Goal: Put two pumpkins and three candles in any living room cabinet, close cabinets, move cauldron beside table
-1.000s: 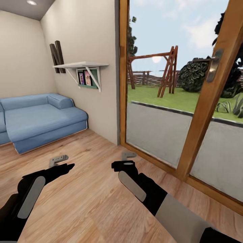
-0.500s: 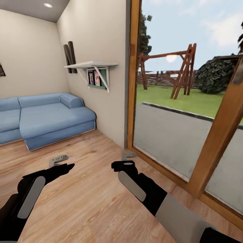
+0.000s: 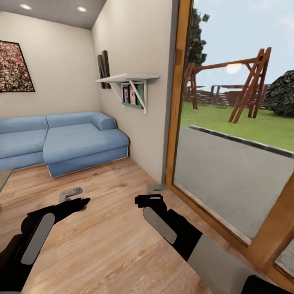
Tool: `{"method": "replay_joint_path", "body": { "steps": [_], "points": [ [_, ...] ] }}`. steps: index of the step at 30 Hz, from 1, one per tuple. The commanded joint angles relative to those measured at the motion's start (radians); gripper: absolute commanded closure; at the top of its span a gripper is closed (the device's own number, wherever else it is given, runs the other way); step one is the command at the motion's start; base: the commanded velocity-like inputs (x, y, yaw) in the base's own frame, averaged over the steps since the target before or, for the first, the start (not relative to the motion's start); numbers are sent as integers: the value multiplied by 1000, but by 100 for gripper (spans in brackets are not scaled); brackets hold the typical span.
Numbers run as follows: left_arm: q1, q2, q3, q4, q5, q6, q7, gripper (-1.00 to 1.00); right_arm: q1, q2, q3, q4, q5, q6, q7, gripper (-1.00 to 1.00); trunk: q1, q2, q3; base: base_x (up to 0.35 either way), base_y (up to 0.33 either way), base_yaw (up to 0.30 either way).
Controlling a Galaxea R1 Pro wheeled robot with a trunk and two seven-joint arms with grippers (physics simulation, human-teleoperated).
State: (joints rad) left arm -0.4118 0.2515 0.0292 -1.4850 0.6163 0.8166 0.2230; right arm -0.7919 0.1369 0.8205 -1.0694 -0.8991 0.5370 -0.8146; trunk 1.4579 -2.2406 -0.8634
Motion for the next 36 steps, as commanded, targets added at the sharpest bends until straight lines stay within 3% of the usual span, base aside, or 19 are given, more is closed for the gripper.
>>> {"method": "replay_joint_path", "body": {
  "steps": [1,29,36],
  "points": [
    [-1,0,0,-1,11,4,9,-100,-1,0,2,-1,-6,3,-8,-100,0,0,-1,267,-170,280],
    [-1,-1,0,0,11,4,14,-100,-1,1,2,-1,-6,3,-8,-100,0,0,-3,320,-21,279],
    [-2,-1,0,1,10,4,15,-100,-1,1,5,-2,-6,4,-8,-100,0,0,-4,339,0,79]
  ]
}}
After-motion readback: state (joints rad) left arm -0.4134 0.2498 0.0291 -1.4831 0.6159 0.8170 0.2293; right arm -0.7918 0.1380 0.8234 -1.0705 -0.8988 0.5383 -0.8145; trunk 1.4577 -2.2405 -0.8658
